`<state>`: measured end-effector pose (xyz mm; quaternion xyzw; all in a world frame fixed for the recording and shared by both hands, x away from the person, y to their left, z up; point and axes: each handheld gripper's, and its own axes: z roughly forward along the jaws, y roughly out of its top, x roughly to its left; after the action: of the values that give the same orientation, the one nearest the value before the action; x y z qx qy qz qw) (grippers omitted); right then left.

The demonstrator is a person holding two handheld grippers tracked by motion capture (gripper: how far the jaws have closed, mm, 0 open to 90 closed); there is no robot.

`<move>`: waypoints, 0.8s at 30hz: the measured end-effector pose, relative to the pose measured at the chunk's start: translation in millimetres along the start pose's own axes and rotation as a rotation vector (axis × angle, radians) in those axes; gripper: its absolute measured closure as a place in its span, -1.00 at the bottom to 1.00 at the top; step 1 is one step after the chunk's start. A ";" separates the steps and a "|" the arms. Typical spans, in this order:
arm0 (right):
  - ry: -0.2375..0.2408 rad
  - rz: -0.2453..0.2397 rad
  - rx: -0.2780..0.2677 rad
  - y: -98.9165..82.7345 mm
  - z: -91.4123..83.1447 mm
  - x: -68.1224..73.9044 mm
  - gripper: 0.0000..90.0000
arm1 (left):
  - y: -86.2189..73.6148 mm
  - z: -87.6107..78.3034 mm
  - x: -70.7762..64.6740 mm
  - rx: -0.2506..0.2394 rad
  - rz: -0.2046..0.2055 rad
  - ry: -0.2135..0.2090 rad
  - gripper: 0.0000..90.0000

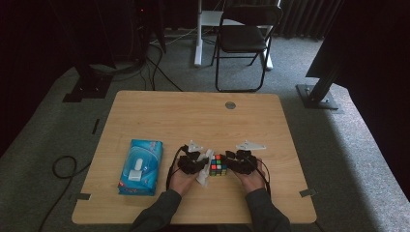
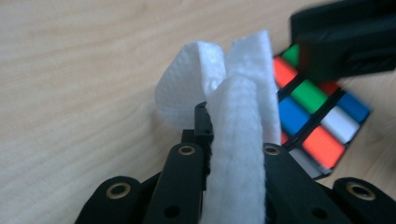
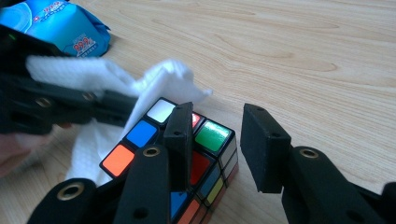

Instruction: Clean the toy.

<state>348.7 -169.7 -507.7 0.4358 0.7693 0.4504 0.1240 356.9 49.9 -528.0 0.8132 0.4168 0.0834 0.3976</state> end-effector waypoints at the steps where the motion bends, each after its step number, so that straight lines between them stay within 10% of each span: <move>1: 0.000 0.000 0.000 0.0 0.0 -0.1 0.43 | -1.8 2.8 0.3 0.010 0.001 0.004 0.91; 24: 0.000 0.003 -0.009 -1.3 -0.1 -0.1 0.43 | -1.9 -23.4 -7.3 -0.051 0.042 -0.061 0.89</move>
<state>348.0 -170.1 -508.7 0.4364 0.7667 0.4540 0.1250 340.1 58.6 -512.3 0.8136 0.3850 0.0777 0.4288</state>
